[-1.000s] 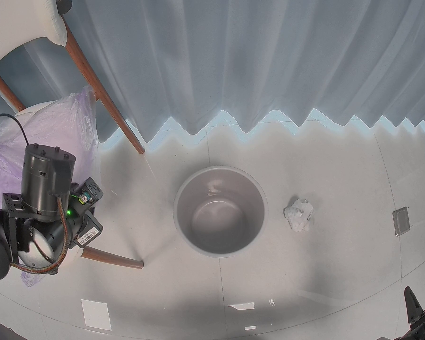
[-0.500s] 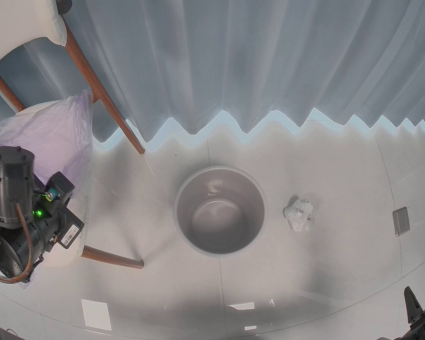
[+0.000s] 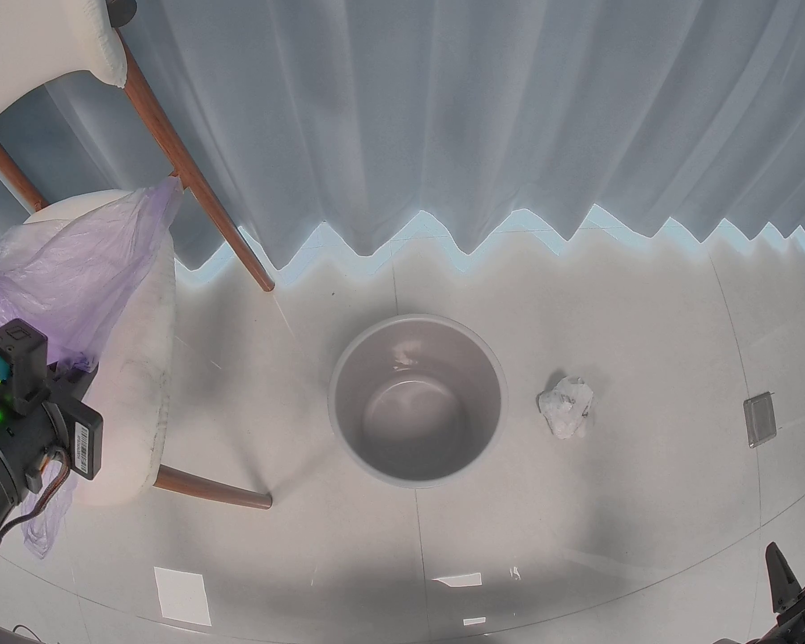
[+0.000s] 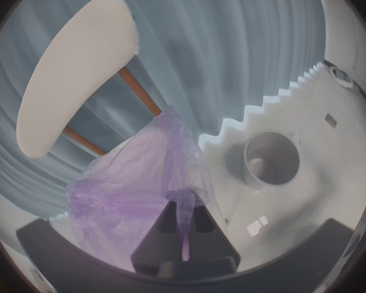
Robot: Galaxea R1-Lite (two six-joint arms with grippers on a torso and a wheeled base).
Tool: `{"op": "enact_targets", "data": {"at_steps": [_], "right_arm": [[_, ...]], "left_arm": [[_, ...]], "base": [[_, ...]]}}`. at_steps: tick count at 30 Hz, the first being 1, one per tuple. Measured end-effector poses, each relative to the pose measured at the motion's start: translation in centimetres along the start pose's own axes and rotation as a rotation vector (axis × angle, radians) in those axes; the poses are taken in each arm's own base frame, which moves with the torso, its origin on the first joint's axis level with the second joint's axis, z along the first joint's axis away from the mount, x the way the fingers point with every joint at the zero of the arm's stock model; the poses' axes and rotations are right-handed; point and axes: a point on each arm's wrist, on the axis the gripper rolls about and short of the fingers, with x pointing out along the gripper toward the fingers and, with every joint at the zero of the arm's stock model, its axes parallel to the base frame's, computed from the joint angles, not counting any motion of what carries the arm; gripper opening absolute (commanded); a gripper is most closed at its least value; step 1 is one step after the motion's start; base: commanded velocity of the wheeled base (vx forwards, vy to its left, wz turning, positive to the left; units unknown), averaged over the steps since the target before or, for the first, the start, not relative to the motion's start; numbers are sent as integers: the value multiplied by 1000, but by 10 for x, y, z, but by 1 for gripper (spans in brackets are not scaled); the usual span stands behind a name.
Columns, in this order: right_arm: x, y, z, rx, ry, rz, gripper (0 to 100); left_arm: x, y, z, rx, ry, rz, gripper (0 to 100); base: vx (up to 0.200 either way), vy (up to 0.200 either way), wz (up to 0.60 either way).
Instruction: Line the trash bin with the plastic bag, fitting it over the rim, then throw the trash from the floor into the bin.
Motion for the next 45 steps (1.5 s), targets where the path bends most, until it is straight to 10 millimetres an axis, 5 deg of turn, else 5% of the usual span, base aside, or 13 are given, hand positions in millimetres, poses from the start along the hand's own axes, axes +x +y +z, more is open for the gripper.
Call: {"op": "enact_targets", "data": {"at_steps": [7, 32, 45], "right_arm": [[0, 0, 0, 0, 0, -1, 100], [0, 0, 0, 21, 0, -17, 100], [0, 0, 0, 23, 0, -18, 100]], "left_arm": [[-6, 5, -1, -172, -25, -25, 0], [-2, 20, -5, -265, -103, -372, 0], [-3, 24, 3, -459, -125, -437, 0]], "base": [[0, 0, 0], [0, 0, 0], [0, 0, 0]]}}
